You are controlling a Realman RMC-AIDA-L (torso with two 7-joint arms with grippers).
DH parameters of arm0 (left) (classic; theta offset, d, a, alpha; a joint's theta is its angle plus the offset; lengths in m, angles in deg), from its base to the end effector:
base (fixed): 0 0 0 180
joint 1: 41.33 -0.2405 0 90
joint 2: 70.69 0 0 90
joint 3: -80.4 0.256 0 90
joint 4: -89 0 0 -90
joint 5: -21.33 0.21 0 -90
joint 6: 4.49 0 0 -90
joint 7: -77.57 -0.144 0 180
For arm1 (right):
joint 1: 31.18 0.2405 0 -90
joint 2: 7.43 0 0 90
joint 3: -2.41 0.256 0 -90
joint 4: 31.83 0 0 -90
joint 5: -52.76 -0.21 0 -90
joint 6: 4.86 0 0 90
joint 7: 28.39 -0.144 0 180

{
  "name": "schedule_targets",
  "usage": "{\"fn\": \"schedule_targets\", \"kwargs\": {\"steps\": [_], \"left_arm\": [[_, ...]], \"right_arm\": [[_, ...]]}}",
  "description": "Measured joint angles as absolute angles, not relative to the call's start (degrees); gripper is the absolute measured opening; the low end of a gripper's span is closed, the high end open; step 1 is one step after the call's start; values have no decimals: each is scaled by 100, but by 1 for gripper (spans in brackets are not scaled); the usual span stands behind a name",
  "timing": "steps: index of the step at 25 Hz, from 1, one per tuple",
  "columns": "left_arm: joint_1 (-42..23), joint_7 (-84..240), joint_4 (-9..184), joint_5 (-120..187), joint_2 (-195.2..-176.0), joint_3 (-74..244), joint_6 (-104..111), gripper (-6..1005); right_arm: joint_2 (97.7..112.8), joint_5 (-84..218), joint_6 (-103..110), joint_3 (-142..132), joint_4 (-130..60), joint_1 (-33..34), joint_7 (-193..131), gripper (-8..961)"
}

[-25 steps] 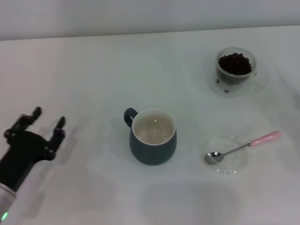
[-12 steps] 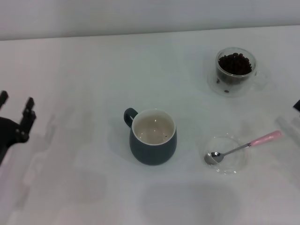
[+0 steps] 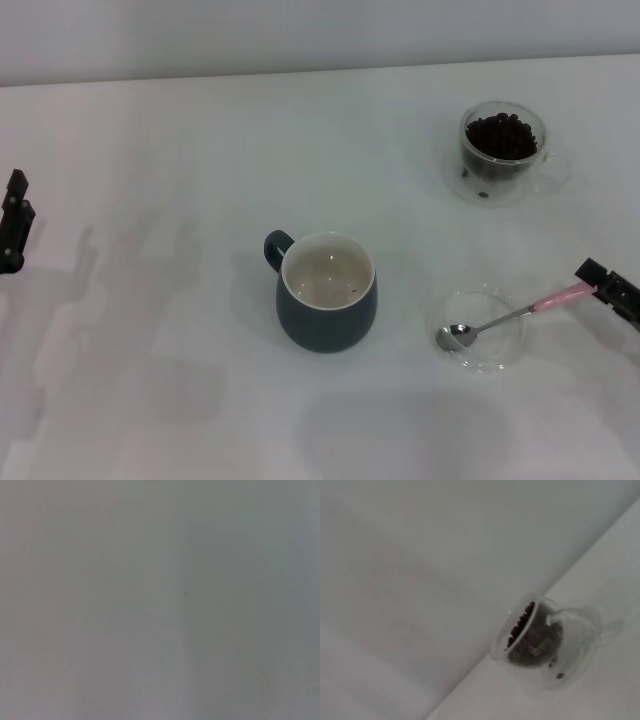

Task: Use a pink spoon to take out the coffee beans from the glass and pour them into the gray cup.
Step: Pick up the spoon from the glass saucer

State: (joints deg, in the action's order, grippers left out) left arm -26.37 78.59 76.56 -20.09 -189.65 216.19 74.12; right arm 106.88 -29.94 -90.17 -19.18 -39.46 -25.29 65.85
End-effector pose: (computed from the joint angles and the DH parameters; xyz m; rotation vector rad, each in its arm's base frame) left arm -0.3274 0.2684 -0.0252 -1.6861 -0.3326 -0.7065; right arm 0.4024 0.1788 0.0055 -1.6279 1.6297 1.1708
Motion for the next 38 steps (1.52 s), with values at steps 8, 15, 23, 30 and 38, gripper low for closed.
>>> {"fn": "schedule_targets", "kwargs": {"steps": [8,15,23,30,38], "left_arm": [[-2647,7834,7690,-2012,-18960,21536,7541,570],[-2646,7831,7807,-2011,-18960,21532,7652,568],[-2639,7827,7879,-2009,-18960,21531,7750,565],[-2639,7827,7898,-2006,-18960,21531,7752,565],[-2659,7827,7899,-2006,-18960,21531,7748,566]], "right_arm": [[10708,-2993,-8978,-1911,-3579,-2475,6848,874],[10728,-3103,-8965,-1827,-3281,-2449,7195,874],[10727,-3140,-8952,-1775,-3200,-2438,7356,870],[10729,-3114,-8959,-1783,-3192,-2427,7377,787],[10742,-3088,-8876,-1823,-3187,-2381,7388,648]]}}
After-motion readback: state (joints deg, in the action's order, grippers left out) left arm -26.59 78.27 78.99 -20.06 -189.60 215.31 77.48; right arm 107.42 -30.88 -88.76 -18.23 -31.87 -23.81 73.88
